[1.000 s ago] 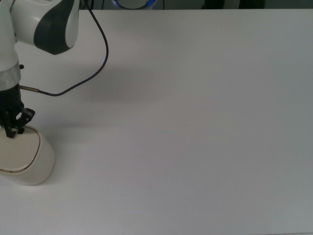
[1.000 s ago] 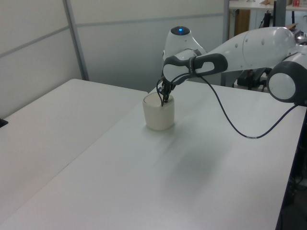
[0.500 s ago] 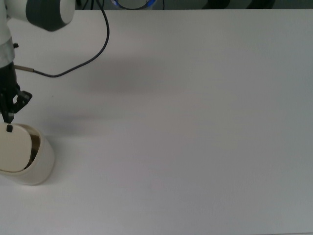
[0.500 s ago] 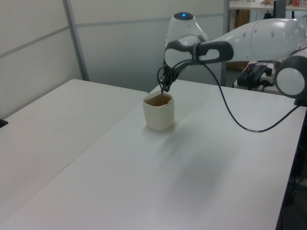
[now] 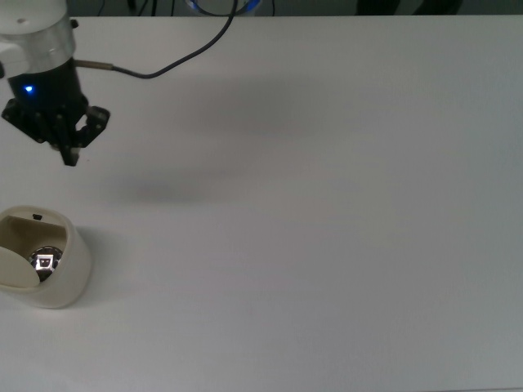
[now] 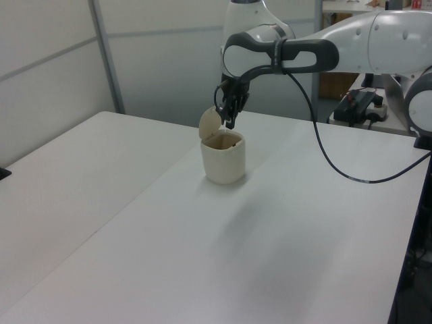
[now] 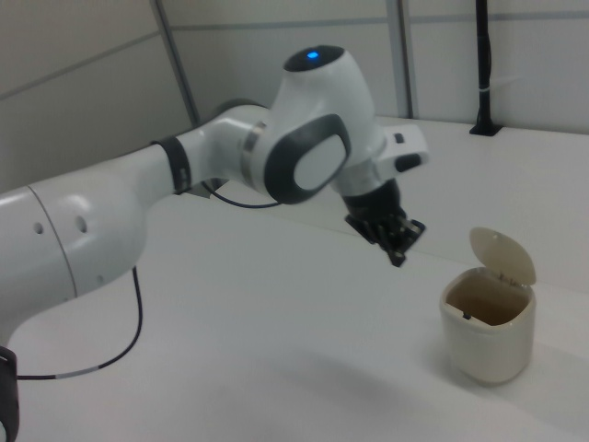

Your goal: Open the trash can

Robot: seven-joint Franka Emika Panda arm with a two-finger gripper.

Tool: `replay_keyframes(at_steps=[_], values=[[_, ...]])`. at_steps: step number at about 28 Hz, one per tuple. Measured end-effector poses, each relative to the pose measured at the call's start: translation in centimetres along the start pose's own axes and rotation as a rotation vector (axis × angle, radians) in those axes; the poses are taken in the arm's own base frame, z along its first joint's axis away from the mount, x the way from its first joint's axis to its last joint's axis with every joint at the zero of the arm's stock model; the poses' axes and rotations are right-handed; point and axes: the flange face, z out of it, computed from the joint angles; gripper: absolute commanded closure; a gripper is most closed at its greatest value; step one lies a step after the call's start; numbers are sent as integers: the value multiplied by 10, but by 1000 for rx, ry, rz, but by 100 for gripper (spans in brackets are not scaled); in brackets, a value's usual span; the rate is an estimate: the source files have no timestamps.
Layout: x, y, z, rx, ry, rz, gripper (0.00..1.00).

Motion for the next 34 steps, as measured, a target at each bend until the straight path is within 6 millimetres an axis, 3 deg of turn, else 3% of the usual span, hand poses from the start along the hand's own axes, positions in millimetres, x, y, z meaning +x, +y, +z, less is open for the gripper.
replay_keyframes(at_steps=[8,15,16,17,18,19,20,34], values=[[-13,-45,-15,25,-105,-63,97],[-17,-57,-14,12,-142,-89,95],[-17,-58,-14,10,-143,-91,92],[-17,-59,-14,9,-145,-93,74],[-18,-59,-13,8,-149,-95,49],[-18,-60,-13,8,-153,-96,9],[-19,-60,-12,9,-160,-96,0],[-29,-79,-8,19,-243,-124,0]])
